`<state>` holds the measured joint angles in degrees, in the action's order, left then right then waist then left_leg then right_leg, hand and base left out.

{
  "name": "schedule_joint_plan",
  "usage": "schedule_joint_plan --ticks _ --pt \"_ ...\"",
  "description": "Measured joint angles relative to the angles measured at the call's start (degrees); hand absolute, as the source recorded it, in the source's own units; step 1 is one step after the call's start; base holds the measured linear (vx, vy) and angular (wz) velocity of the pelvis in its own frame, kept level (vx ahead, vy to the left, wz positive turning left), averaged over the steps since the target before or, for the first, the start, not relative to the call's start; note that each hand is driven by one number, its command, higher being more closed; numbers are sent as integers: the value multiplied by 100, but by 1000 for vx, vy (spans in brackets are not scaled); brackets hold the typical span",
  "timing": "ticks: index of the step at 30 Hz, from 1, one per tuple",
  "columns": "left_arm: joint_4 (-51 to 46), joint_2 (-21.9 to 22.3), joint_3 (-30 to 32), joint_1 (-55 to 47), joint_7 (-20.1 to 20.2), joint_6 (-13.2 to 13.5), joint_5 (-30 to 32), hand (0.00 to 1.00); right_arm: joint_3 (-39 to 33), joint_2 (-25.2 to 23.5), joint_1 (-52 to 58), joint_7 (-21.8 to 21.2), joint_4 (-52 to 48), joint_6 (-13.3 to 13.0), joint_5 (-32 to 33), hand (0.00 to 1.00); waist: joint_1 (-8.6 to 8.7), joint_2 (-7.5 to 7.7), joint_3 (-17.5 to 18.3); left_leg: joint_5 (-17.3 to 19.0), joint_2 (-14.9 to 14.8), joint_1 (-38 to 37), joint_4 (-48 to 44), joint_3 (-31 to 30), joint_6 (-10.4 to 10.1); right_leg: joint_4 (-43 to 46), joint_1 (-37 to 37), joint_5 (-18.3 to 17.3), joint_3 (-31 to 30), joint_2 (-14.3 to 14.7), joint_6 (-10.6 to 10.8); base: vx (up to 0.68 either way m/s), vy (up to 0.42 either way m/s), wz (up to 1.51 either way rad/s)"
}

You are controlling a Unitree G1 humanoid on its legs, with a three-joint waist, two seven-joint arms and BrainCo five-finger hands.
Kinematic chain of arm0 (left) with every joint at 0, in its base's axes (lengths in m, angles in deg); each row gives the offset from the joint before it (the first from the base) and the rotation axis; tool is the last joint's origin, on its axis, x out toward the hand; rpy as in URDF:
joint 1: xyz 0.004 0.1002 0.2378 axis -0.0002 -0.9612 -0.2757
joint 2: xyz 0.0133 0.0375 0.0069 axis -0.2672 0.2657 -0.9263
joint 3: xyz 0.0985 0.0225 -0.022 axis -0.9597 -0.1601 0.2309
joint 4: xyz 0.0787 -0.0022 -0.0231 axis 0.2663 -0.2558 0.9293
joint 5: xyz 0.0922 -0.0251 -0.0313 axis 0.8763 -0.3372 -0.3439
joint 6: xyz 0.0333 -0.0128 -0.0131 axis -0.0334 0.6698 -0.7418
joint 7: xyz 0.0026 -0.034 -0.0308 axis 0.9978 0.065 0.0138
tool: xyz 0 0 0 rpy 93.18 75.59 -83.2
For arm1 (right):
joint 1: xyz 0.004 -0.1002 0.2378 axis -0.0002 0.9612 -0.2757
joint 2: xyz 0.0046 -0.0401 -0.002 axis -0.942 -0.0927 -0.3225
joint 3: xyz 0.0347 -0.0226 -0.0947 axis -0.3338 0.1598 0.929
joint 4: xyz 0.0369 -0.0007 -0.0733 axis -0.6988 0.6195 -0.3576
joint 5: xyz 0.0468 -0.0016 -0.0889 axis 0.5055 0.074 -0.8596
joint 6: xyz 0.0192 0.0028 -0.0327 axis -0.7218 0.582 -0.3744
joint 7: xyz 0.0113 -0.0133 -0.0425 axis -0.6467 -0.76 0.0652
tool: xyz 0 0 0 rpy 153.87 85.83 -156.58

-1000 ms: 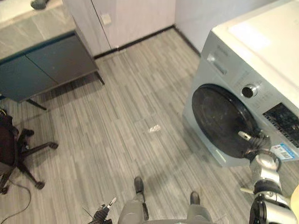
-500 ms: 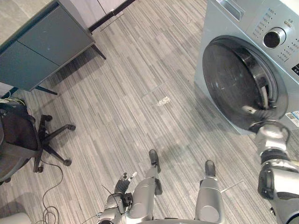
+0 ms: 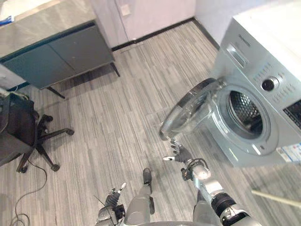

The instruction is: Pick up the laundry basket with both hands and put the clothes into the washing machine.

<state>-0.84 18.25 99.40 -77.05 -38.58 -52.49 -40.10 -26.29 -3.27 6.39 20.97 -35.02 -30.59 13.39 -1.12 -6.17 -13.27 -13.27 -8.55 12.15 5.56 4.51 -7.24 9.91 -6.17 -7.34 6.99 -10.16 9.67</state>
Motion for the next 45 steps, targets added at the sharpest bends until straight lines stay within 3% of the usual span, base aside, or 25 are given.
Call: schedule_joint_plan --ticks 1,5,11,14,16,17,20,22,28,34,41,45 --pt "14 -32 154 -94 -1 -22 18 0 -126 -16 55 11 0 -2 5 0 8 142 79 4 7 -3 1 11 7 -87 40 43 -5 1 -3 25 13 4" --pt "101 -94 170 -31 -7 -30 169 0 -797 43 528 47 0 -9 120 0 15 363 225 52 48 -116 30 72 53 -283 208 127 -86 4 -8 16 15 -5" --pt "-197 -314 -678 1170 -149 -48 470 0 -1584 130 1338 167 -64 -25 527 0 93 448 147 64 -118 56 20 411 73 -274 -228 225 -431 142 -50 -39 -10 -32" --pt "-534 -617 -982 2051 -267 -3 529 0 -1808 135 1529 216 -168 -52 566 0 246 619 -72 44 -175 173 0 598 53 -79 -589 272 -667 187 -103 -56 -37 -46" --pt "-562 -1033 -1060 3048 -394 17 536 0 -1898 149 1669 284 -405 -89 570 0 443 864 -379 42 -211 246 -3 936 49 21 -957 385 -1046 214 -48 -44 -40 -78" --pt "-550 -1137 -1065 3300 -412 17 536 0 -1907 151 1717 287 -461 -111 571 0 487 917 -440 40 -213 287 -4 1018 49 21 -1031 424 -1133 219 -41 -17 -52 -74" --pt "-170 -1868 -1310 4777 -505 23 463 0 -1908 99 1899 270 -553 -161 612 0 833 1143 -831 -8 -213 577 -8 1345 103 0 -1533 604 -1500 246 -4 3 -38 -51" --pt "-147 -2107 -1473 5243 -434 29 248 0 -1908 18 2023 264 -584 -163 685 0 950 1182 -938 -62 -242 730 -8 1476 172 -5 -1764 650 -1633 294 -13 23 -45 -35" --pt "-120 -2430 -1414 6333 -247 35 -827 0 -1897 -275 2867 152 -1287 -247 719 0 975 1247 -1129 -51 -482 1123 -1 1822 151 59 -2347 689 -1812 498 -68 47 -67 -28" --pt "-248 -2206 -968 6696 -261 82 -1818 0 -1873 -415 2896 169 -1766 -400 923 0 895 1329 -1169 54 -755 1372 35 2169 -14 101 -2701 778 -1801 651 -185 -3 -30 -12" --pt "-278 -2186 -205 6695 -411 84 -1907 0 -1885 -416 2901 173 -1713 -396 1136 0 805 1331 -1171 -120 -846 1319 -5 2445 28 263 -2728 780 -1656 673 -191 5 -3 3" --pt "-596 -1906 -30 6097 -502 165 -1898 0 -1884 -413 2900 171 -1696 -391 1155 0 732 1325 -1171 -139 -797 1179 -8 2373 17 309 -2535 754 -1477 598 -194 -3 -14 14"
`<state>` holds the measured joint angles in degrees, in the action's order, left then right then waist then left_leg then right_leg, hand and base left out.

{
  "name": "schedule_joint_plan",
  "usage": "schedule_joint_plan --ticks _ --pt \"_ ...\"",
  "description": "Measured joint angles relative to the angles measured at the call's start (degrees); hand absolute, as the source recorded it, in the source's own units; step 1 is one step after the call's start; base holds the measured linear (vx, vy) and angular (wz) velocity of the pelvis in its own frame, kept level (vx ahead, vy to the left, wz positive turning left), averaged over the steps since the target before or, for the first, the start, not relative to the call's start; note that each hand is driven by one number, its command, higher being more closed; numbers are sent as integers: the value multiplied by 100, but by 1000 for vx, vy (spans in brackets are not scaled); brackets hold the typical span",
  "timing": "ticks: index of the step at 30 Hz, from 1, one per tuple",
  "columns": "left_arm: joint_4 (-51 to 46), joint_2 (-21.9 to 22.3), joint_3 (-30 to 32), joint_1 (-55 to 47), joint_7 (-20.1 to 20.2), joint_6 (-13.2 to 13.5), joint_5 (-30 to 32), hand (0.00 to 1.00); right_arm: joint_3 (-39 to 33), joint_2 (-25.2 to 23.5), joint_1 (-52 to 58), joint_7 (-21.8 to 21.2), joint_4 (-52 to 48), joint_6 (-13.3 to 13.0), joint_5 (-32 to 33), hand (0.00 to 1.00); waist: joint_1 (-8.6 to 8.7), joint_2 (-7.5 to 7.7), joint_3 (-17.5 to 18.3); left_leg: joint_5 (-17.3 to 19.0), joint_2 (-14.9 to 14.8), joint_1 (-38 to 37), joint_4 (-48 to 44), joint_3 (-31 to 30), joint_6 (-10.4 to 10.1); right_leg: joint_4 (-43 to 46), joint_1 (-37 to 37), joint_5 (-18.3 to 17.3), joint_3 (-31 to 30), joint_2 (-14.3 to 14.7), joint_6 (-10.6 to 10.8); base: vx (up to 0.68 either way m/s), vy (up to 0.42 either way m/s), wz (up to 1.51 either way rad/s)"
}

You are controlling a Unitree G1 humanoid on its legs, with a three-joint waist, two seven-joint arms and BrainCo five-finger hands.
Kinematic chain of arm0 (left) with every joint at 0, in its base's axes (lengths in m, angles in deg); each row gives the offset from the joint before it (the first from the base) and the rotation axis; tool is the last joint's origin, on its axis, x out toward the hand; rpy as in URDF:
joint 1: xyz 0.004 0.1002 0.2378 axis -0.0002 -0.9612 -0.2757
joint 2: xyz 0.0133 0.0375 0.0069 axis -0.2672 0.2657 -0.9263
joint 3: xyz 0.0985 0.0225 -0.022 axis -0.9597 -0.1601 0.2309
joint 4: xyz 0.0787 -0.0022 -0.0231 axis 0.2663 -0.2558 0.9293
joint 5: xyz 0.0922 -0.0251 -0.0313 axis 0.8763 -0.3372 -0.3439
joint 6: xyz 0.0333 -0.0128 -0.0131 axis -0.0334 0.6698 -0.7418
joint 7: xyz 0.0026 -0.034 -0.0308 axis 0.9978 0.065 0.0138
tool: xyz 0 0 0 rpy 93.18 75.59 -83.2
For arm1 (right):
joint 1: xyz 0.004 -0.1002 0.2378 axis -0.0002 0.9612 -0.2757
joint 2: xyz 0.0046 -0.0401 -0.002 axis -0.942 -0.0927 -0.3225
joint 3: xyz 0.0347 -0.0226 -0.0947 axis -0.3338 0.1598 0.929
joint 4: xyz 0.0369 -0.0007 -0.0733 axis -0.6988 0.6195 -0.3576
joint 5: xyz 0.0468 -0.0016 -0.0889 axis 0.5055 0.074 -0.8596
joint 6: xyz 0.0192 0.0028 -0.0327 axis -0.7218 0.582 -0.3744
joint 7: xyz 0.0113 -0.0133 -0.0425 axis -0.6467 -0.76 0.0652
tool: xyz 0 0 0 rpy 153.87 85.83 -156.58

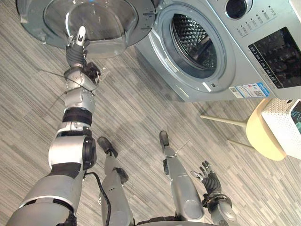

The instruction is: Pick up the laundry basket with both hands and put the clothes into the washing machine.

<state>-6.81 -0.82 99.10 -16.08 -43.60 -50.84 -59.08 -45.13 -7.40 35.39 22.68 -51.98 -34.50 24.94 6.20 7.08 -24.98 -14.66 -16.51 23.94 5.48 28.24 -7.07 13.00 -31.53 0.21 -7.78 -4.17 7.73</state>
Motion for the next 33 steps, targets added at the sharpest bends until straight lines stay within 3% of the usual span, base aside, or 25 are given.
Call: schedule_joint_plan --ticks 5,7,9,10,13,16,20,23,25,29,33 --pt "-347 836 -161 -1591 19 9 281 0 -23 13 -305 -3 561 86 151 0 -121 -17 13 76 172 -580 5 -154 -41 320 631 -496 302 -209 -50 26 -34 36" --pt "-585 1097 -587 -2366 80 34 285 0 -106 15 -691 2 930 139 309 0 -290 -69 65 125 233 -804 7 -163 -16 378 849 -588 321 -237 -52 1 -4 14" --pt "-849 1371 -974 -3119 285 108 236 0 -347 37 -882 21 1192 146 295 0 -368 -272 229 130 315 -880 7 -283 -1 398 1001 -658 426 -322 -14 32 -13 38" --pt "-925 1583 -1196 -3819 466 124 130 0 -583 80 -967 18 1571 158 291 0 -398 -484 548 99 408 -904 5 -433 36 378 1129 -702 547 -411 20 73 -13 48" --pt "-920 1684 -1308 -4884 702 169 65 0 -1051 241 -1120 20 2579 236 219 0 -402 -813 900 147 537 -1154 8 -797 101 119 1731 -751 832 -527 74 101 4 59" --pt "-377 1649 -1074 -5488 877 217 62 0 -1551 321 -1160 27 3467 364 111 0 -551 -1009 1266 182 595 -1298 41 -1092 92 -220 2217 -732 1120 -576 104 29 23 46" --pt "706 1641 -280 -6000 1009 141 515 0 -2159 293 -1215 -19 4093 507 -11 0 -612 -981 1467 297 670 -1638 43 -1258 89 -357 2700 -762 1264 -630 121 13 22 25" --pt "1322 1875 1286 -6640 1028 -156 826 0 -2890 64 -1136 -36 4391 607 -58 0 -617 -845 1710 389 720 -2019 43 -1382 76 -292 3156 -944 1430 -684 92 36 -7 20" --pt "1410 2003 1897 -6906 1015 -299 908 0 -3153 5 -1070 -36 4547 666 -166 0 -621 -832 1877 397 713 -2080 43 -1488 70 -286 3310 -1002 1555 -671 72 29 -38 36" --pt "1361 2203 2477 -7157 1019 -442 902 0 -3038 2 -1028 -41 4573 709 -329 0 -712 -887 2008 444 663 -2015 -164 -1757 15 -126 3442 -1206 1745 -598 16 2 -52 36" --pt "1000 2315 2580 -7109 1019 -433 529 0 -2385 137 -1161 -39 4474 726 -488 0 -843 -858 1968 588 650 -1263 -1736 -2138 139 472 3417 -1515 2026 -691 -83 -83 -74 43"
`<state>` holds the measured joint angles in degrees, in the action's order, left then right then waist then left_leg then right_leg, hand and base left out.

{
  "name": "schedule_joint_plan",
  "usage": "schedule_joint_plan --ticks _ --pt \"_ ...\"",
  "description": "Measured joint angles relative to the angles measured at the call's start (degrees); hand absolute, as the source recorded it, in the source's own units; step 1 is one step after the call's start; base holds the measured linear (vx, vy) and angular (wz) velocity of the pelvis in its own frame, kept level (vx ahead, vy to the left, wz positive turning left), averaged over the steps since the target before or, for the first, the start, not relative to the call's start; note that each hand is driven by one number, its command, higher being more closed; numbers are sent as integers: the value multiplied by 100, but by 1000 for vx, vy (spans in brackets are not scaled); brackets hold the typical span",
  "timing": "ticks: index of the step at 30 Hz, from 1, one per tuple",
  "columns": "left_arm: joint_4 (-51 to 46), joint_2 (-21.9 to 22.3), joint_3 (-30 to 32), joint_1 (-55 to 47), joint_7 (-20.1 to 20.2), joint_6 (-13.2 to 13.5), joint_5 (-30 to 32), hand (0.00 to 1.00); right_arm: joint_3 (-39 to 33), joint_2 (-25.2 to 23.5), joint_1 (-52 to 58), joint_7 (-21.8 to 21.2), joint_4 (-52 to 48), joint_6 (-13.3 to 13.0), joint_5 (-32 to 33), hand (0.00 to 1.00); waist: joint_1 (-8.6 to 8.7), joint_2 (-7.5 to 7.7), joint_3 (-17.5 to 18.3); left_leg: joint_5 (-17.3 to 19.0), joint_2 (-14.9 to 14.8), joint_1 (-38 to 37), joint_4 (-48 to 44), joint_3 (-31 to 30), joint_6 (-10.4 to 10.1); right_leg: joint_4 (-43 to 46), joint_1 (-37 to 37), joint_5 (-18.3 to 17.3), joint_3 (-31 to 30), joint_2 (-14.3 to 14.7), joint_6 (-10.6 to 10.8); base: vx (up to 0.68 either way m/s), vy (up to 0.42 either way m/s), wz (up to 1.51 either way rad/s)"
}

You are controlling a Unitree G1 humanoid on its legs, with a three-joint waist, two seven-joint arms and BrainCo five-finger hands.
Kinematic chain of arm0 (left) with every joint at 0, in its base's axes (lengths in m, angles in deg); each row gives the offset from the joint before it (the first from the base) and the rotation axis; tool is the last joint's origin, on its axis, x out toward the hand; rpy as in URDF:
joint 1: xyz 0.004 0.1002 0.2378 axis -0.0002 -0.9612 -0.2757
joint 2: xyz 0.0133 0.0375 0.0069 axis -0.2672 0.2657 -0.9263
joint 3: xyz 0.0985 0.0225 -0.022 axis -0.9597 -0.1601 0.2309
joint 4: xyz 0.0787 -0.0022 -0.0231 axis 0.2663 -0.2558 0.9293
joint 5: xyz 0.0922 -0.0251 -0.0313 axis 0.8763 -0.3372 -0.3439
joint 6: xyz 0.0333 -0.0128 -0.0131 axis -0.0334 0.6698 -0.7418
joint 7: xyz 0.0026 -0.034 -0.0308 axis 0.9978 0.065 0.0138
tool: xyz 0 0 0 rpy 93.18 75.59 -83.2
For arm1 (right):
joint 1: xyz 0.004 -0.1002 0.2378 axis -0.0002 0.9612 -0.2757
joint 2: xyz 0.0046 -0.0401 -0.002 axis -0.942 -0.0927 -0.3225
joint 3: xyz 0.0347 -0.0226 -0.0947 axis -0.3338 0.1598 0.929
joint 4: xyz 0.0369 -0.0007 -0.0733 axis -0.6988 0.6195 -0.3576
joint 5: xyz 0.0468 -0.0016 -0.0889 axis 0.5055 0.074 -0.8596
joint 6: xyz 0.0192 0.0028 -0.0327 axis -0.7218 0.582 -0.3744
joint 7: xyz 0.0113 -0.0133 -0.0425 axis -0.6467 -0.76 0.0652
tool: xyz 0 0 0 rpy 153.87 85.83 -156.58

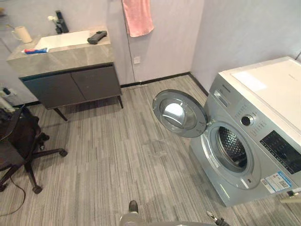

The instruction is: Pick up the laundry basket with both hands and put the clothes into the washing machine.

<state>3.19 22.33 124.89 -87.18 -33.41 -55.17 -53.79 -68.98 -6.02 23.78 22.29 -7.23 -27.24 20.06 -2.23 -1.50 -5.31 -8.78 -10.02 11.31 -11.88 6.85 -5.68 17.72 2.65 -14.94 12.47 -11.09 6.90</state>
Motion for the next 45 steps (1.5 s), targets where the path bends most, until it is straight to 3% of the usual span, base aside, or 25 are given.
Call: schedule_joint_plan --ticks 1,2,4,5,8,10,12,17,21,22,23,25,26,29,30,31,32,33,34,35,37,39,42,43,45 --pt "-97 62 -26 101 -8 10 -98 0 32 62 -64 15 -91 2 0 0 -23 -73 -4 -224 36 82 -20 -68 -119 43 0 -18 83 -18 -29 -127 -19 44" --pt "-145 137 -34 259 -7 34 -124 0 39 59 -173 19 -214 -9 4 0 -6 39 17 7 80 262 -404 -35 -89 83 -90 30 204 -165 -94 -135 22 33" --pt "-185 262 -53 349 -9 32 -114 0 13 123 -407 40 -404 -11 30 0 -21 -108 -17 1254 -44 720 -2955 145 59 290 -221 47 169 -192 -79 -146 111 -10" --pt "-193 272 -138 302 -12 33 -111 0 100 92 -426 39 -576 -16 48 0 -3 -172 12 1610 -83 546 -3718 260 -15 331 -209 88 97 -172 -5 -107 130 -27" --pt "-198 264 -162 419 -17 37 -97 0 57 -97 -463 47 -749 -17 131 0 11 -241 31 2004 17 363 -3362 328 38 384 -322 100 -31 -93 39 -49 118 2" --pt "-202 157 -235 649 -13 58 15 0 -1 -418 -521 23 -746 -1 109 0 158 91 185 2099 443 -190 -1580 323 192 -59 -470 407 -149 -100 -239 -76 48 47" --pt "-191 87 -521 842 -14 59 134 0 -21 -553 -532 8 -674 0 97 0 146 175 176 1882 585 -388 -746 396 531 -257 -547 651 -173 -115 -258 -125 40 18" --pt "-186 -95 -1283 994 -17 116 539 0 83 -497 -150 -6 -620 -6 -53 0 177 292 153 1158 679 -1052 810 829 334 -690 -712 1045 -593 5 -151 -159 -33 -42" --pt "-187 -118 -1352 1266 -17 157 670 0 115 -473 203 8 -568 7 -189 0 253 484 43 1088 441 -946 549 1029 278 -701 -883 1166 -817 290 -219 -104 -87 -50" --pt "-191 -136 -1318 1246 -22 155 689 0 85 -481 284 13 -590 6 -221 0 229 592 13 1118 416 -897 296 1036 394 -1189 -692 1208 -902 331 -26 -98 -76 -85" --pt "-225 -102 -1309 1231 -22 169 688 0 74 -424 315 15 -586 12 -223 0 161 366 17 1181 182 -885 358 1095 462 -842 -789 1034 -607 354 -13 -94 -47 -97" --pt "-245 -99 -1249 1271 -59 206 687 0 14 -384 270 3 -563 16 -222 0 135 426 -6 1248 -104 -775 54 1368 470 1079 -1328 724 -410 21 -606 -72 -56 -67" --pt "-227 -108 -1269 1241 -43 208 688 0 -63 -382 263 10 -522 40 -236 0 135 431 -1 1223 -205 -851 89 1474 435 1739 -1283 715 -183 -380 -615 -45 -66 -39" --pt "-122 -335 -1395 956 -13 202 713 0 -174 -356 127 50 -195 68 -483 0 126 512 104 1064 -298 -1064 395 1788 200 2019 -964 836 -222 -1264 -620 -84 -151 -55" --pt "-59 -405 -1422 904 -15 203 714 0 -173 -332 89 45 -138 85 -501 0 125 547 161 1011 -302 -1040 489 1838 121 1954 -939 924 -300 -1324 -611 -128 -363 -56" --pt "26 -543 -1484 783 -13 188 715 0 -168 -314 84 8 -54 157 -499 0 118 631 295 909 -297 -1032 711 1885 -79 1541 -857 1253 -316 -1321 -342 -82 -361 -47" --pt "57 -617 -1482 699 -13 174 718 0 -158 -329 69 8 -33 172 -499 0 98 699 356 832 -254 -1018 835 1917 -175 1141 -810 1573 -250 -1292 -57 -102 -552 -97" --pt "231 -646 -1450 622 -13 121 735 0 -137 -261 -6 7 2 171 -493 0 -55 690 466 741 -228 -1066 1086 1833 -260 523 -687 1195 -120 -1134 439 -71 -456 -146" --pt "344 -536 -1318 592 -11 68 786 0 -2 -98 -92 7 33 159 -480 0 -222 468 488 485 -293 -1056 1207 1631 -204 -95 -589 1079 1 -898 536 -77 -430 -141" --pt "394 -521 -1264 586 -15 52 819 0 102 -29 -200 5 40 158 -465 0 -192 419 472 316 -322 -1044 1195 1592 -296 -343 -476 1000 67 -853 620 -71 -472 -83" --pt "474 -437 -1347 626 -18 11 1032 0 371 243 -239 10 27 148 -437 0 -35 123 447 133 -569 -1150 1190 1502 -436 -878 -29 852 222 -556 638 -22 -346 -3" --pt "437 -389 -1423 709 -20 21 1036 0 554 314 -177 9 -119 142 -421 0 41 0 423 65 -793 -1223 1155 1396 -502 -941 137 786 340 -325 511 -34 -185 14" --pt "261 -388 -1686 898 -190 51 1041 0 929 242 -118 17 -450 -73 -329 0 125 55 286 17 -1303 -894 343 1329 -433 -940 167 644 252 68 256 -124 -191 -15" --pt "81 -428 -1896 947 -376 170 1051 0 1049 243 -86 22 -473 -167 -328 0 138 207 159 -115 -1387 -675 -116 1209 -213 -951 139 652 133 124 182 -157 -128 -32" --pt "-8 -436 -2078 1000 -417 221 1095 0 1091 293 -58 36 -442 -190 -325 0 107 280 32 420 -1234 -439 -822 832 -214 -1004 124 726 -73 136 90 -109 -42 -45"
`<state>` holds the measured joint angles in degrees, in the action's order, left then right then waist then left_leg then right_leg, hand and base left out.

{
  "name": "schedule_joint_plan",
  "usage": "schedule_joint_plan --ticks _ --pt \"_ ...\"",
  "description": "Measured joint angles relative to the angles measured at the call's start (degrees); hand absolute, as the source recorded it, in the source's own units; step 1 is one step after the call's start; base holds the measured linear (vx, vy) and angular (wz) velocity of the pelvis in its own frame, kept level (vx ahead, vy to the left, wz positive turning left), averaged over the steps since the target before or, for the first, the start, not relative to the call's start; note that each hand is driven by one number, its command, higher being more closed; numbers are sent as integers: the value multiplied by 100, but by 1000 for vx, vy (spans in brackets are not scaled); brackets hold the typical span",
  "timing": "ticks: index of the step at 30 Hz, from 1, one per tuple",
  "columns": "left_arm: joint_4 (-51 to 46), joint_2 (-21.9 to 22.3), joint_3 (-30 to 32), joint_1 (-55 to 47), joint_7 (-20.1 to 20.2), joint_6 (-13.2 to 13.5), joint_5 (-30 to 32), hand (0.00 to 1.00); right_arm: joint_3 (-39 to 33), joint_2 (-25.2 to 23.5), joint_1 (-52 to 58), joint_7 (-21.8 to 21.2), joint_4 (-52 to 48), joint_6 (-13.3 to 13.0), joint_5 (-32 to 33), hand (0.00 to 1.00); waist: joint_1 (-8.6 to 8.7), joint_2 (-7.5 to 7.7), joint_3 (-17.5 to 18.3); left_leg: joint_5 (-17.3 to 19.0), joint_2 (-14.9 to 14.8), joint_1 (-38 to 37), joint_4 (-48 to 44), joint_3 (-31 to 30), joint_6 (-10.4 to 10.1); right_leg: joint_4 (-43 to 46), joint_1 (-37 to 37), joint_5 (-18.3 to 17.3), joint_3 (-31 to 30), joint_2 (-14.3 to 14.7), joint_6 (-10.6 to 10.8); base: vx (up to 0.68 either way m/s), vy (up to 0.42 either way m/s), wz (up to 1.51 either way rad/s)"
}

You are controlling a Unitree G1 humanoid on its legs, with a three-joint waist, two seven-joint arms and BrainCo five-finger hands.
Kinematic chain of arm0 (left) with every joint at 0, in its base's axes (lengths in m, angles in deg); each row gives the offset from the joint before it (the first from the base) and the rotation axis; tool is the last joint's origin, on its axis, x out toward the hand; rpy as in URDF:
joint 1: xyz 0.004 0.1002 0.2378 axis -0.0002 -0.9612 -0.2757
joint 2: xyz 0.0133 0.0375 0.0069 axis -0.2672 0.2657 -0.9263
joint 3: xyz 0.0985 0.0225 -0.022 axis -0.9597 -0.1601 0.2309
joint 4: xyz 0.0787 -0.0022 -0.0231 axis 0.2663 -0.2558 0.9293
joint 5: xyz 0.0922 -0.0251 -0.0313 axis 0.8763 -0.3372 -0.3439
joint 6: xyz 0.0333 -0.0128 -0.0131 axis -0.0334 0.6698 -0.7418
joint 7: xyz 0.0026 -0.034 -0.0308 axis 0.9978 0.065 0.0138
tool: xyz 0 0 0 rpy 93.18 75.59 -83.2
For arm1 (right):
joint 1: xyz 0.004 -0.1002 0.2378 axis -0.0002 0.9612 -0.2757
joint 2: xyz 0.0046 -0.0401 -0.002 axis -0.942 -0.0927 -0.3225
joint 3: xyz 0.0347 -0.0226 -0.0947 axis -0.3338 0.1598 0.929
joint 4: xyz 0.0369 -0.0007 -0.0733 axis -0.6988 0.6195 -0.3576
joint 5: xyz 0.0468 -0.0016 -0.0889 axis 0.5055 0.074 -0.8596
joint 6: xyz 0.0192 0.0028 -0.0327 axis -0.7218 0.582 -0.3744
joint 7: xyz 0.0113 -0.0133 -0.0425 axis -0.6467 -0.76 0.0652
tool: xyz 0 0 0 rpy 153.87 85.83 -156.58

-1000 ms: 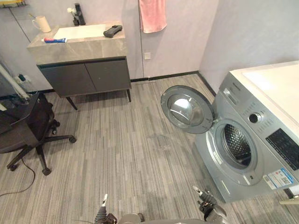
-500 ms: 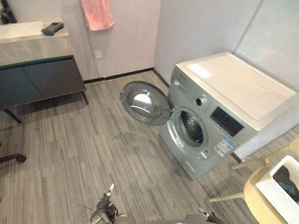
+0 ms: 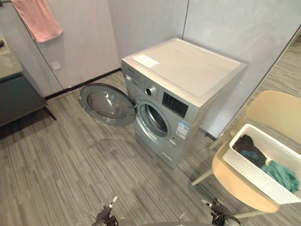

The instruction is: Pick up the laundry basket with both hands and put the clothes into the washing machine.

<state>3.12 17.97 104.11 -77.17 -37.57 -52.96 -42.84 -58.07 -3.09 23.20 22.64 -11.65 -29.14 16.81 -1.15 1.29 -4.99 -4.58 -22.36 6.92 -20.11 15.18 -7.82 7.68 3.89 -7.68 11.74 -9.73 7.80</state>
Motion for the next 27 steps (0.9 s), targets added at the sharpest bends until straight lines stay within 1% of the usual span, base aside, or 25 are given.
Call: schedule_joint_plan --ticks 1,2,3,4,5,6,7,8,9,11,12,13,14,15,17,18,19,20,21,22,23,24,25,26,27 --pt "-82 44 -156 -17 -2 -18 60 0 -13 102 -15 33 63 -10 10 0 -14 -60 -28 762 500 76 -400 -425 -209 -5 -102 37 -229 -48 -12 -89 112 -91" --pt "-102 107 -218 -25 -17 -14 258 0 -10 139 -18 37 70 -11 73 0 -42 -156 -60 1432 967 72 -413 -751 -106 -30 -220 84 -491 -36 -38 -82 153 -97" --pt "-102 112 -299 -14 -33 -15 314 0 -11 130 -10 37 70 -16 112 0 -33 -206 -63 1657 1135 58 -330 -906 -27 -47 -255 123 -593 -11 -6 -21 224 -101" --pt "-98 117 -356 2 -118 -15 591 0 -22 91 25 46 97 -14 116 0 -73 -213 -73 2001 1457 -66 -39 -1345 38 -96 -412 207 -864 -23 39 17 185 -97" --pt "-78 112 -318 32 -151 -16 742 0 -11 -43 87 54 100 -6 113 0 -167 -238 -111 2073 1812 -183 170 -1740 79 -276 -456 420 -1140 -23 -101 54 230 -98" --pt "-66 124 -284 29 -151 -18 768 0 -9 -121 114 45 97 19 111 0 -197 -201 -97 2106 1971 -222 222 -1998 141 -375 -483 488 -1257 -11 -184 84 185 -106" --pt "-51 131 -55 40 -129 -33 811 0 -12 -280 116 23 78 53 102 0 -298 -125 -108 2187 2169 -333 195 -2391 333 -423 -536 593 -1401 53 -247 99 174 -87" --pt "-11 163 222 28 -97 -78 831 0 -39 -376 111 6 20 80 96 0 -268 -178 -140 2171 2204 -387 119 -2462 575 -473 -501 618 -1556 93 -242 113 129 -76" --pt "-9 193 327 5 -94 -94 833 0 -35 -370 91 -6 12 83 92 0 -267 -149 -121 2189 2174 -436 112 -2350 610 -454 -487 615 -1659 127 -246 93 94 -70" --pt "-63 216 414 -48 -94 -75 844 0 -4 -376 37 -13 -26 87 93 0 -303 -205 -138 2205 2023 -698 255 -1996 625 -323 -532 617 -1931 258 -262 87 51 -77" --pt "-64 243 450 -71 -86 -68 964 0 64 -468 24 -19 -237 48 99 0 -287 -173 -73 2211 1930 -880 399 -1828 618 -254 -563 616 -1984 344 -264 87 -22 -78" --pt "-62 291 448 -74 -78 -67 1015 0 130 -516 33 -28 -299 7 100 0 -287 -217 -34 2213 1885 -941 501 -1696 616 -227 -639 613 -1992 380 -264 92 -36 -77" --pt "-61 338 442 -71 -68 -67 1070 0 168 -532 31 -32 -349 -12 95 0 -287 -192 -11 2213 1855 -991 567 -1615 615 -200 -677 605 -2005 409 -273 101 -59 -80" --pt "-81 426 418 -15 16 -47 1189 0 204 -536 26 -52 -410 -38 75 0 -295 -243 4 2210 1811 -1078 717 -1399 614 -8 -885 550 -2130 490 -260 78 -51 -77" --pt "-71 453 341 78 36 -53 1252 0 224 -534 16 -89 -463 -39 10 0 -282 -197 -25 2210 1825 -1181 755 -1191 613 544 -1181 314 -2234 525 -153 71 -60 -71" --pt "-70 449 342 165 30 -64 1274 0 224 -544 15 -118 -489 -38 -31 0 -282 -153 -57 2210 1835 -1287 765 -1037 613 1151 -1475 190 -2307 603 -136 45 -51 -70" --pt "-99 446 333 197 35 -60 1275 0 225 -546 16 -128 -530 -36 -37 0 -286 -91 -90 2210 1841 -1334 727 -976 613 1745 -1785 169 -2298 680 -125 18 -43 -85" --pt "-139 392 294 270 36 -63 1274 0 225 -569 25 -134 -638 -43 -54 0 -272 25 -169 2213 1856 -1450 700 -825 615 2625 -2198 178 -2283 719 -110 6 -45 -64" --pt "-184 364 273 293 35 -64 1275 0 223 -606 25 -135 -665 -45 -66 0 -253 107 -229 2247 1870 -1531 697 -745 631 2966 -2339 202 -2281 725 -70 7 -71 -56" --pt "-241 335 88 377 40 -65 1292 0 216 -612 35 -137 -711 -45 -68 0 -178 169 -310 2459 1806 -1637 610 -664 622 3456 -2562 322 -2225 792 77 -1 -60 -34" --pt "-248 345 47 387 44 -65 1293 0 216 -613 45 -139 -710 -37 -68 0 -145 132 -353 2496 1741 -1646 574 -616 617 3529 -2625 347 -2199 782 37 0 -52 -28" --pt "-283 373 20 372 47 -66 1295 0 205 -610 41 -139 -745 -37 -69 0 -113 142 -348 2511 1648 -1688 577 -564 613 3670 -2646 287 -2036 747 -76 14 -47 -12" --pt "-287 384 -181 376 42 -66 1290 0 180 -587 112 -137 -752 -35 -70 0 -99 168 -338 2467 1635 -1794 720 -537 550 3805 -2695 143 -1825 525 -203 85 -66 -10" --pt "-291 410 -292 388 42 -57 1285 0 54 -576 155 -135 -727 -27 -72 0 -123 144 -337 2430 1612 -1884 805 -525 495 3699 -2729 50 -1626 214 -255 123 -73 -8" --pt "-287 410 -301 387 41 -59 1283 0 -39 -575 154 -135 -710 -20 -73 0 -116 114 -331 2416 1574 -1899 840 -526 468 3581 -2740 -8 -1564 79 -255 203 -162 -10"
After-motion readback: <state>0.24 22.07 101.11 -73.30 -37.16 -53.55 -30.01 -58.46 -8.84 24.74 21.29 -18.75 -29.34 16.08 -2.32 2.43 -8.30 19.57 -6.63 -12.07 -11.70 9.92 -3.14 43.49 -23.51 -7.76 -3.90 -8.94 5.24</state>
